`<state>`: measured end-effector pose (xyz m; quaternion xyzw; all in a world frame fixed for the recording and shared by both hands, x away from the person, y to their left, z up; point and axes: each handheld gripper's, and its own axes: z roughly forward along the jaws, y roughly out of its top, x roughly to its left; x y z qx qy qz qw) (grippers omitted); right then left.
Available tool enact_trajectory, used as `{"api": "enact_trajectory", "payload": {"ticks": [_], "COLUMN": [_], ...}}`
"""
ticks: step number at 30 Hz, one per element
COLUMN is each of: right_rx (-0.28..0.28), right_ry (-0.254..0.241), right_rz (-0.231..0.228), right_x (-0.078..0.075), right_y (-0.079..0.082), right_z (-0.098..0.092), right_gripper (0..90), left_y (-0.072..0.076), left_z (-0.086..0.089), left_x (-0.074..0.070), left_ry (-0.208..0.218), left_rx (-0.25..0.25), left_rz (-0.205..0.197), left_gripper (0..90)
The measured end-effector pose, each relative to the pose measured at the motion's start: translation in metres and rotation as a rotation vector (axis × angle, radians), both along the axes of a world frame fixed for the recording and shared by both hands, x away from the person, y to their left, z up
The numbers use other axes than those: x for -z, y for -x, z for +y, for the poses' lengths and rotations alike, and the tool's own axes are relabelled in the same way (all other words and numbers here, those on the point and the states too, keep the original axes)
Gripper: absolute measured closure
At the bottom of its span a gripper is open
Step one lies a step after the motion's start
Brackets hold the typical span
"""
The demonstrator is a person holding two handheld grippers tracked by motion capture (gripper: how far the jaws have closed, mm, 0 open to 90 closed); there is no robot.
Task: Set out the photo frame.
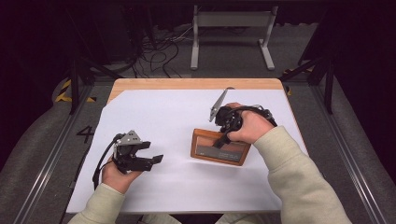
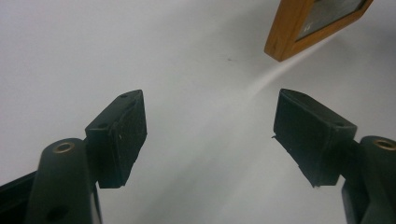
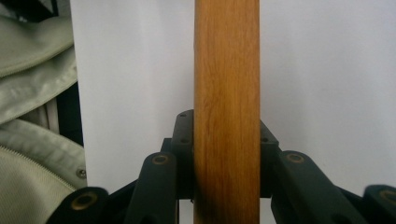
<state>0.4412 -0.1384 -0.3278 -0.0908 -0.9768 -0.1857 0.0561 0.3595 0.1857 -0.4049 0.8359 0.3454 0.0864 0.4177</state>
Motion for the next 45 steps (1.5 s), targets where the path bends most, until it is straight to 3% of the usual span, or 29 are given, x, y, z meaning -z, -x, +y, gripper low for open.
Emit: {"api": "enact_trajectory", "payload": {"ticks": [3,8,13,18,20,27,31,33,35,37,40,41,45], "right_rx": [-0.048,-0.067,-0.151,-0.165,-0.158,-0.057,-0.048,-0.040,-0.016,0.010,0.033,0.058,0.083], "right_ry": [0.015,0.037,0.042,0.051,0.039,0.011,0.008,-0.003,-0.050,-0.087,-0.119,-0.158,-0.194], "right_rz": [0.019,0.034,0.055,0.054,0.045,0.004,-0.013,-0.009,-0.005,-0.037,-0.073,-0.113,-0.174], "right_x": [0.008,0.017,0.025,0.026,0.027,0.028,0.029,0.027,0.024,0.018,0.010,0.001,-0.009], "right_y": [-0.004,-0.007,-0.010,-0.010,-0.012,-0.018,-0.018,-0.017,-0.013,-0.010,-0.005,0.000,0.008], "right_z": [0.005,0.011,0.019,0.024,0.022,0.015,0.015,0.014,0.013,0.010,0.005,-0.002,-0.014], "right_gripper": [70.0,69.9,69.9,69.9,69.8,64.7,62.5,53.6,44.9,36.3,31.7,27.9,25.8], "left_y": [-0.001,-0.002,-0.002,-0.002,-0.002,-0.001,-0.001,-0.001,-0.001,0.001,0.001,0.001,0.001], "left_z": [0.000,0.001,0.001,0.001,0.000,0.001,0.001,0.002,0.002,0.003,0.004,0.005,0.005], "left_x": [0.001,0.002,0.003,0.003,0.003,0.003,0.004,0.004,0.003,0.003,0.002,0.002,0.002], "left_ry": [-0.002,-0.011,-0.003,-0.007,-0.005,-0.004,-0.006,-0.010,-0.008,-0.001,0.000,0.000,-0.002], "left_rx": [0.003,0.010,0.003,0.010,0.007,0.000,0.001,0.004,-0.002,-0.006,-0.004,-0.003,-0.006], "left_rz": [0.001,0.003,0.010,0.003,0.006,0.010,0.007,0.001,0.003,0.010,0.001,-0.004,-0.005], "left_gripper": [25.9,25.9,25.8,25.7,25.7,25.6,25.5,25.5,25.4,25.2,25.0,25.0,24.8]}}
